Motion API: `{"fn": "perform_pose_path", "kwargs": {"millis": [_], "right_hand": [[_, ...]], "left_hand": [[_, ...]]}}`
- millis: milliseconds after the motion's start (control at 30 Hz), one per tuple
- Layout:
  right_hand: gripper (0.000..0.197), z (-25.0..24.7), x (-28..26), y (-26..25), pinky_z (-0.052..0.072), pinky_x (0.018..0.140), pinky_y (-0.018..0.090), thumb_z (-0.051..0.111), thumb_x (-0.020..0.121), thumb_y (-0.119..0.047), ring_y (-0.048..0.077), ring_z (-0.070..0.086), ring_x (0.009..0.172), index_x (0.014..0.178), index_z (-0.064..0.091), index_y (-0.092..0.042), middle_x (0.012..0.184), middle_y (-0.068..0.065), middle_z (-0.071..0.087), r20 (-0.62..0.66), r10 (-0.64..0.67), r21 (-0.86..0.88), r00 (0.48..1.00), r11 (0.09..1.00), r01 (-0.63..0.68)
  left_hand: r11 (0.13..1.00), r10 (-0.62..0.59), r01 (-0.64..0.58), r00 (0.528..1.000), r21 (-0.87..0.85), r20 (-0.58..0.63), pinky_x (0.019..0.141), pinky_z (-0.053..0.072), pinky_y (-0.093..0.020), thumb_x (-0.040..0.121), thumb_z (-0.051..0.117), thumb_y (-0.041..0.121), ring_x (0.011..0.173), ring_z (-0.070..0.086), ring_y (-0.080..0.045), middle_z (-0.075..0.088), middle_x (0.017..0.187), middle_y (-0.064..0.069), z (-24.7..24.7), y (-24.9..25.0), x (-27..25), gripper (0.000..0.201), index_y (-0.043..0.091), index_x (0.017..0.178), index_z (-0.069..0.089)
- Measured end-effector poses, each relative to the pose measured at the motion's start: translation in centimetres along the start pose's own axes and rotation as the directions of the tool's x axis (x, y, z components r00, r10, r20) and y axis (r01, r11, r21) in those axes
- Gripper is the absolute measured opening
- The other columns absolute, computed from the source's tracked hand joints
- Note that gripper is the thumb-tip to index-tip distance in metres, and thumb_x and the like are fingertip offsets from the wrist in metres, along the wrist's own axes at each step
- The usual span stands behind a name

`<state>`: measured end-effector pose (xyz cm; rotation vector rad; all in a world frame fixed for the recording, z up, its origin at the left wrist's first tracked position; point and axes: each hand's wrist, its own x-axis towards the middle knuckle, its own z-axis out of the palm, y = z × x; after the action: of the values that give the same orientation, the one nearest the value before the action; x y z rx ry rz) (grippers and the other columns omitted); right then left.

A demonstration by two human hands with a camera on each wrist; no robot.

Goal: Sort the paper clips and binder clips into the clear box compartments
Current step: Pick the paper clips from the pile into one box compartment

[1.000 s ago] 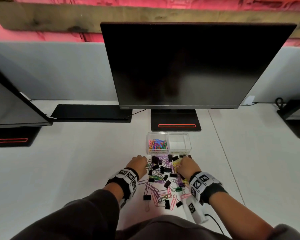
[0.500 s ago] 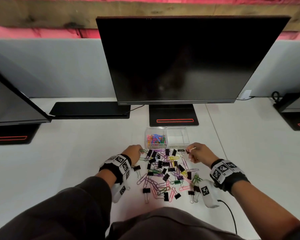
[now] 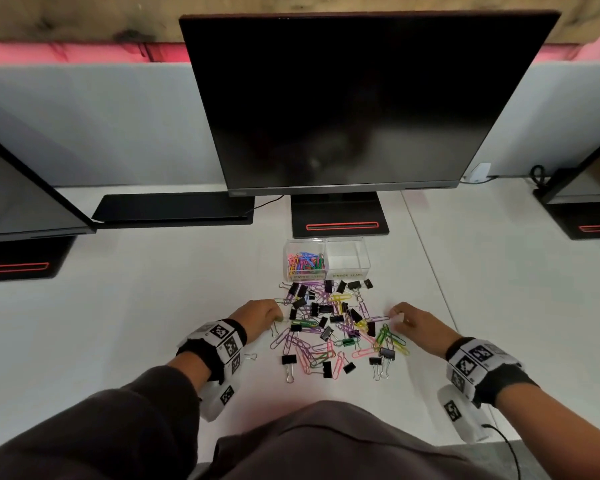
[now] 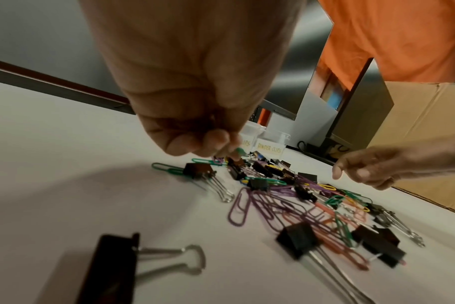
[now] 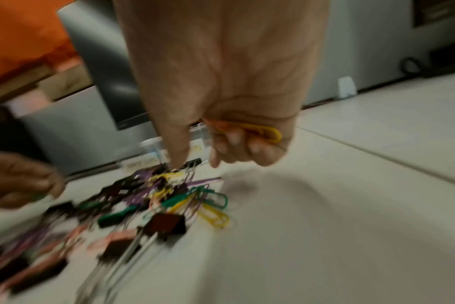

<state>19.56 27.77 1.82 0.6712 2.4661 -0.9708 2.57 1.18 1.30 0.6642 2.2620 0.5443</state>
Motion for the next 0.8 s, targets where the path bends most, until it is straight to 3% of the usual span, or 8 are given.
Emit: {"fn": "perform_pose_path", "kwargs": {"millis": [67,133,200,267,333,433,600,800], "right_hand": [[0.035,0.6,-0.5,0.1,0.032,0.057,0.018,0.057,0.088,-0.037,0.011,0.045,0.071,0.11,0.043,-0.015,0.085,-0.001,0.047,0.067,0.076,-0.133,0.995,0.989,-0.066],[0.046,1.2,-0.7,-0.3,0.035,0.062,0.023,0.059,0.085,-0.044,0.016,0.048,0.081,0.111,0.044,-0.009,0.094,0.001,0.049,0.04,0.141,-0.185,0.989,0.974,-0.131],[0.04,2.0,-0.4,-0.9,0.035,0.058,0.022,0.06,0.084,-0.043,0.017,0.048,0.08,0.1,0.043,-0.009,0.091,0.002,0.051,-0.009,0.167,-0.145,0.986,0.975,-0.167],[0.03,2.8,0.5,-1.6,0.034,0.054,0.019,0.059,0.086,-0.035,0.015,0.049,0.071,0.091,0.041,-0.011,0.082,0.0,0.05,-0.034,0.193,-0.125,0.981,0.973,-0.196],[0.023,3.2,1.5,-2.3,0.038,0.055,0.02,0.057,0.088,-0.029,0.012,0.048,0.062,0.077,0.046,-0.011,0.069,-0.003,0.048,-0.029,0.202,-0.106,0.979,0.973,-0.204],[0.035,2.8,2.4,-3.3,0.035,0.051,0.019,0.056,0.089,-0.025,0.009,0.046,0.054,0.058,0.044,-0.015,0.058,-0.003,0.047,0.031,0.181,-0.056,0.983,0.982,-0.179],[0.021,2.1,2.9,-4.1,0.029,0.052,0.021,0.05,0.091,-0.023,0.018,0.045,0.072,0.075,0.043,-0.012,0.069,-0.003,0.045,-0.039,0.112,0.018,0.993,0.994,-0.112],[0.023,0.6,3.3,-3.3,0.037,0.052,0.023,0.045,0.089,-0.006,0.016,0.042,0.05,0.066,0.042,-0.01,0.052,0.005,0.051,-0.133,0.123,0.37,0.983,0.927,-0.066]], "left_hand": [[1.0,0.0,0.0,1.0,0.011,0.005,0.089,0.04,-0.026,0.101,0.031,0.014,0.108,0.056,-0.027,0.061,0.113,-0.015,0.5,-0.3,-0.2,0.033,0.002,0.115,0.058],[0.998,-0.021,0.021,1.0,0.055,-0.005,0.086,0.04,-0.028,0.101,0.034,0.023,0.108,0.057,-0.028,0.06,0.113,-0.013,1.2,-0.4,-0.3,0.03,0.005,0.11,0.056],[0.99,-0.081,0.08,0.997,0.114,0.01,0.081,0.042,-0.03,0.093,0.048,0.043,0.096,0.056,-0.025,0.057,0.106,-0.007,2.0,-0.1,-0.6,0.039,0.009,0.111,0.052],[0.965,-0.13,0.124,0.991,0.231,0.011,0.088,0.045,-0.033,0.082,0.059,0.053,0.101,0.056,-0.022,0.056,0.116,-0.005,3.0,0.3,-0.8,0.059,0.011,0.121,0.045],[0.943,-0.126,0.131,0.991,0.307,-0.039,0.092,0.046,-0.035,0.082,0.061,0.05,0.109,0.057,-0.024,0.056,0.122,-0.006,3.8,0.6,-0.6,0.059,0.01,0.123,0.044],[0.943,-0.116,0.119,0.993,0.311,-0.03,0.094,0.044,-0.036,0.089,0.055,0.041,0.113,0.055,-0.026,0.056,0.124,-0.01,4.1,1.1,0.2,0.045,0.008,0.12,0.049],[0.956,-0.075,0.064,0.997,0.286,0.03,0.094,0.043,-0.037,0.096,0.047,0.029,0.112,0.055,-0.031,0.056,0.124,-0.017,3.1,1.1,1.0,0.036,0.0,0.116,0.054],[0.99,-0.055,0.052,0.998,0.13,0.019,0.087,0.043,-0.032,0.098,0.041,0.02,0.11,0.057,-0.032,0.061,0.12,-0.018,1.4,0.7,1.0,0.029,0.005,0.12,0.051]]}}
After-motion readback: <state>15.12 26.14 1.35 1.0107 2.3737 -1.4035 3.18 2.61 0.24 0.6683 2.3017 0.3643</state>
